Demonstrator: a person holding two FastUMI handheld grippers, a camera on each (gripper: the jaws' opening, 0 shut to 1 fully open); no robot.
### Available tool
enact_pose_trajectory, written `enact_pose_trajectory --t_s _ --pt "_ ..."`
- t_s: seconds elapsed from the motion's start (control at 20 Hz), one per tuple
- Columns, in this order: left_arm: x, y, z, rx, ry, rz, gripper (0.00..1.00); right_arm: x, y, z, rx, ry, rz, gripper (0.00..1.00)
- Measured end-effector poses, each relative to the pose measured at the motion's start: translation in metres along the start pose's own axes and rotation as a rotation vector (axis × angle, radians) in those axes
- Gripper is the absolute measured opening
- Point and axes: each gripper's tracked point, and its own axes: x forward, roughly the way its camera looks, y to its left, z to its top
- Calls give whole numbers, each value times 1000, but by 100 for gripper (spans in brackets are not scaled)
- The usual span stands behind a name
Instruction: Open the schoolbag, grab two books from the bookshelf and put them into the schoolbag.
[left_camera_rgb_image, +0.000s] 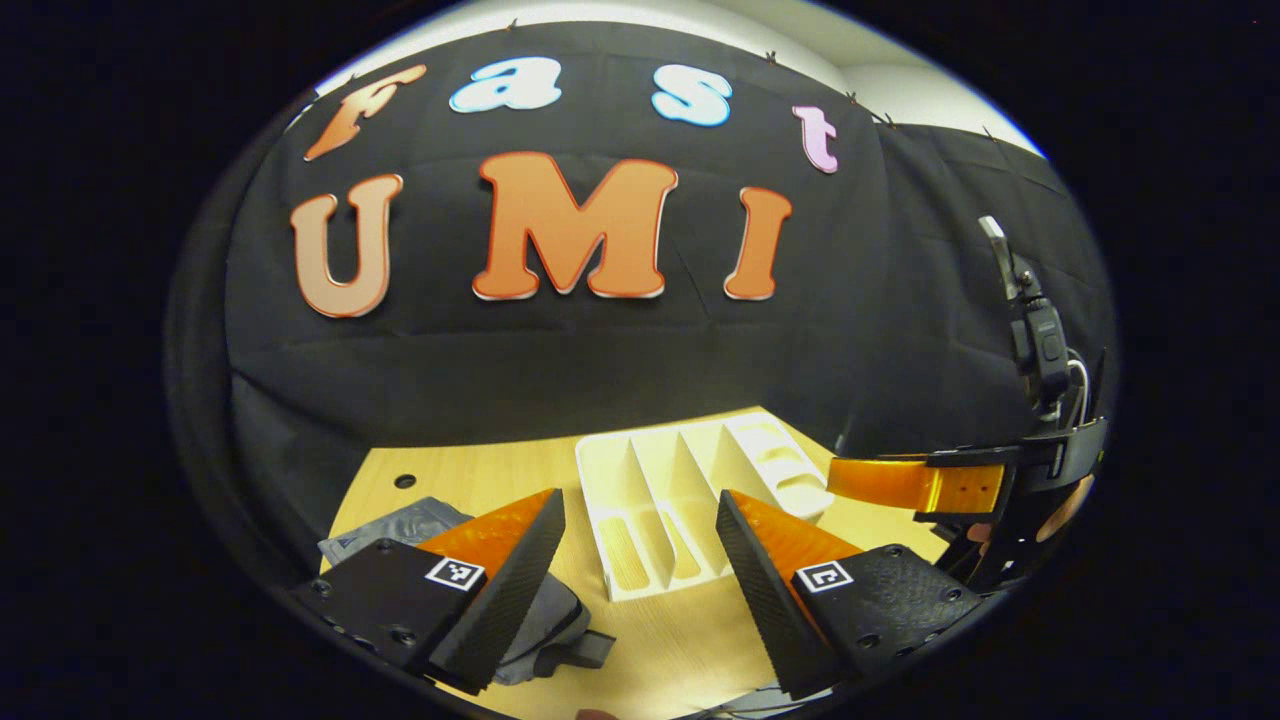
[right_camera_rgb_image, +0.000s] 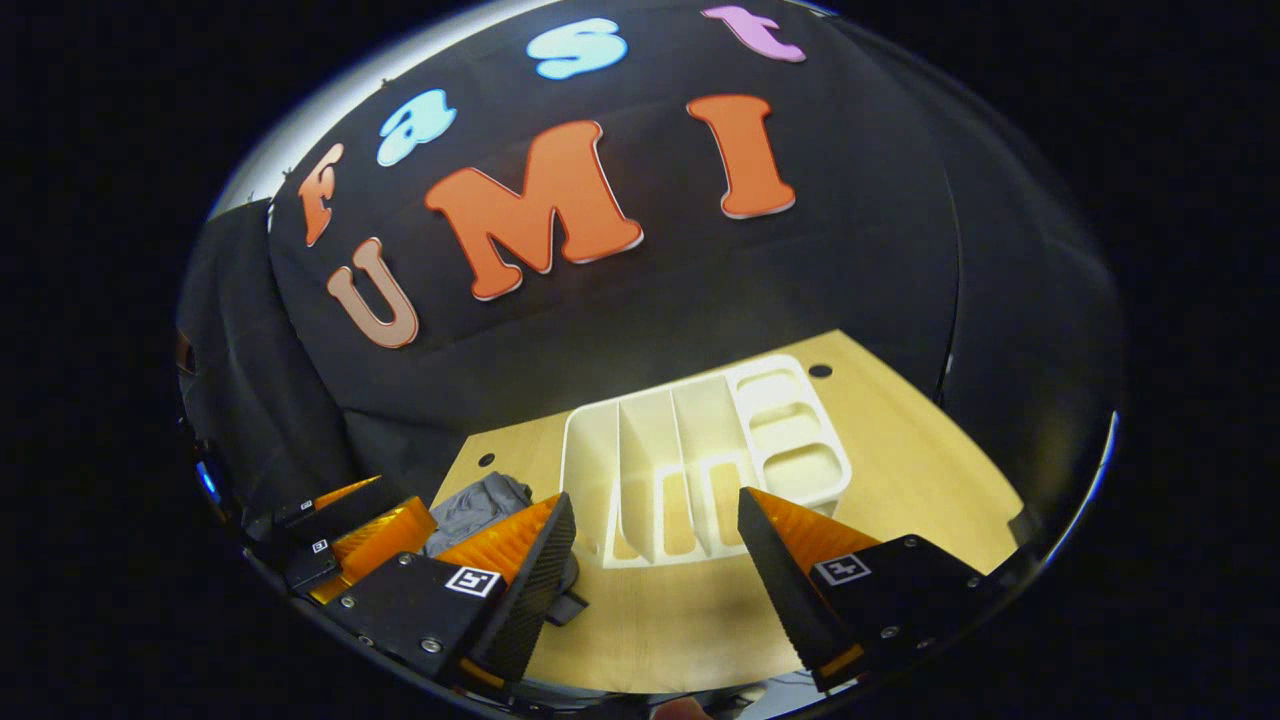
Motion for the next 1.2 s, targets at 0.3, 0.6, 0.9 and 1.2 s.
enact_pose_trajectory --t_s 0.3,0.6,0.9,1.2 --pt "-30 -15 36 -13 -178 118 96 -39 -1 48 -108 -188 -1 97" --pt "-56 -14 65 -70 -313 169 97 -59 8 68 -149 -304 11 98" --pt "-53 -9 80 -61 -410 187 96 -53 17 67 -181 -336 16 97" --pt "-30 -2 74 -29 -435 209 94 -39 14 64 -199 -363 -15 97"
